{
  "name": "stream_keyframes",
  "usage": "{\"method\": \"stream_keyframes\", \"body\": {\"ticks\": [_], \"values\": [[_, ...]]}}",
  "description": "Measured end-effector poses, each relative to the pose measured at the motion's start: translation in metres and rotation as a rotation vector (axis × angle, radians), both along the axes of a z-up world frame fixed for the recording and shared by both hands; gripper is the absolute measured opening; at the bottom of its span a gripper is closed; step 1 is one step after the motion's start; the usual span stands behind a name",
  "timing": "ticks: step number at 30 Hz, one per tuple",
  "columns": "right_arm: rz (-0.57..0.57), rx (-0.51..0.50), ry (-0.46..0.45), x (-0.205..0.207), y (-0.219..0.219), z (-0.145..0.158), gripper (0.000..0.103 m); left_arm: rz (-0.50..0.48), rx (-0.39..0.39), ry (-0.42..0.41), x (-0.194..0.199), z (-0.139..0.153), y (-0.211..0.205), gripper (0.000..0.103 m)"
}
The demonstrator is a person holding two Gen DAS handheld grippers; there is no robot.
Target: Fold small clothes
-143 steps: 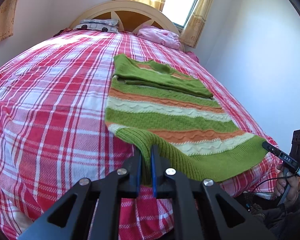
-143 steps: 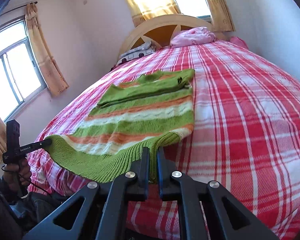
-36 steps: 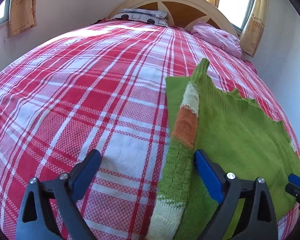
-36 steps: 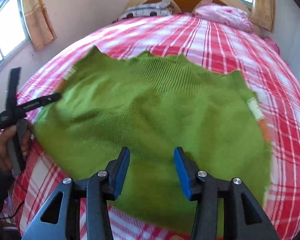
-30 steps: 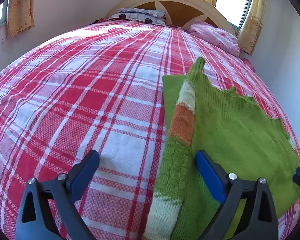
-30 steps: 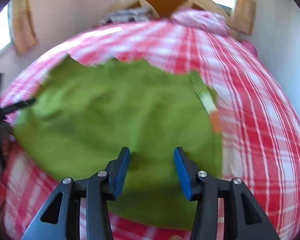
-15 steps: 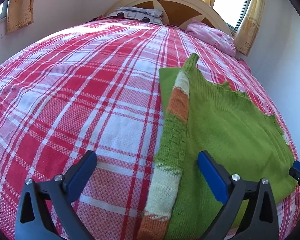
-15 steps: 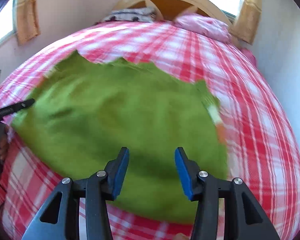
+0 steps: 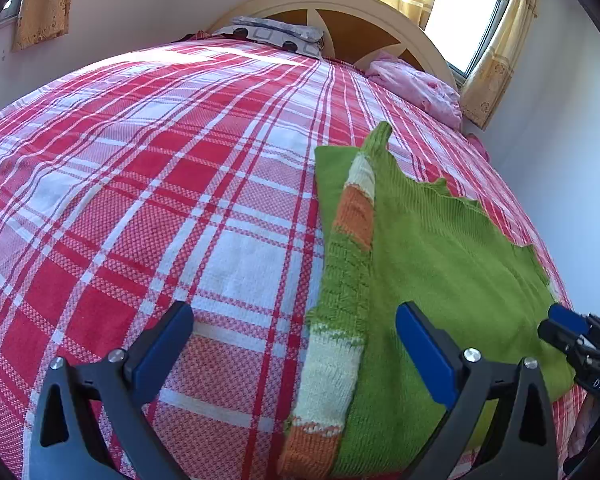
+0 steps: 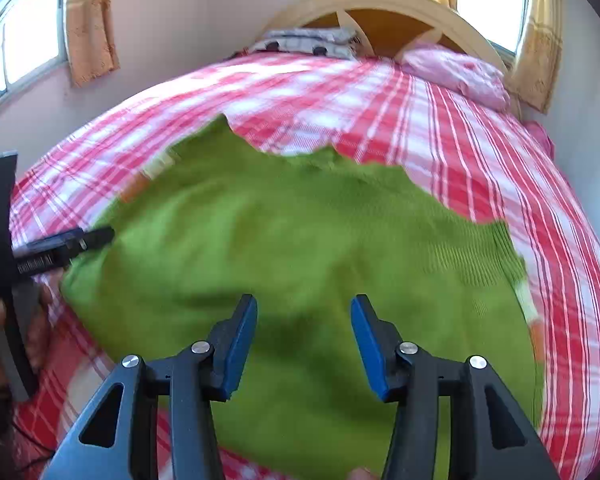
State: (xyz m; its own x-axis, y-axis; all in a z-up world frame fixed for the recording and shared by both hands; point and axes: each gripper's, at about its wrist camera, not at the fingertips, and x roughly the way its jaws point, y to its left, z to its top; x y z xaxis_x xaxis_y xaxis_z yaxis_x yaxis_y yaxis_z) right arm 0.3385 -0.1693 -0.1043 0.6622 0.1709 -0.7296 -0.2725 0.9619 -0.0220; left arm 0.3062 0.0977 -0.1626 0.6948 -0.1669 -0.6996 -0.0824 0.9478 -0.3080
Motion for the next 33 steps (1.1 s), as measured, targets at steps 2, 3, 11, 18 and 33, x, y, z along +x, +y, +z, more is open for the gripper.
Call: {"method": "stream_keyframes", "body": {"ticks": [2, 3, 11, 18, 33], "values": [[0.028, 0.092, 0.088, 0.019, 0.008, -0.011, 0.05, 0.0, -0.003, -0.001, 0.0, 0.0, 0.0, 0.103], [0.017, 0.111, 0.14, 0.029, 0.009, -0.021, 0.05, 0.001, -0.006, -0.002, 0.0, 0.0, 0.0, 0.103], [0.013, 0.094, 0.106, 0.021, 0.008, -0.037, 0.056, 0.023, 0.015, -0.005, -0.005, 0.003, 0.001, 0.103], [0.008, 0.139, 0.032, 0.001, -0.006, -0.044, 0.057, 0.053, 0.026, 0.024, -0.015, 0.003, 0.017, 0.103], [0.118, -0.069, -0.059, -0.037, 0.064, -0.032, 0.057, 0.006, 0.269, 0.046, 0.003, 0.013, 0.02, 0.103]]}}
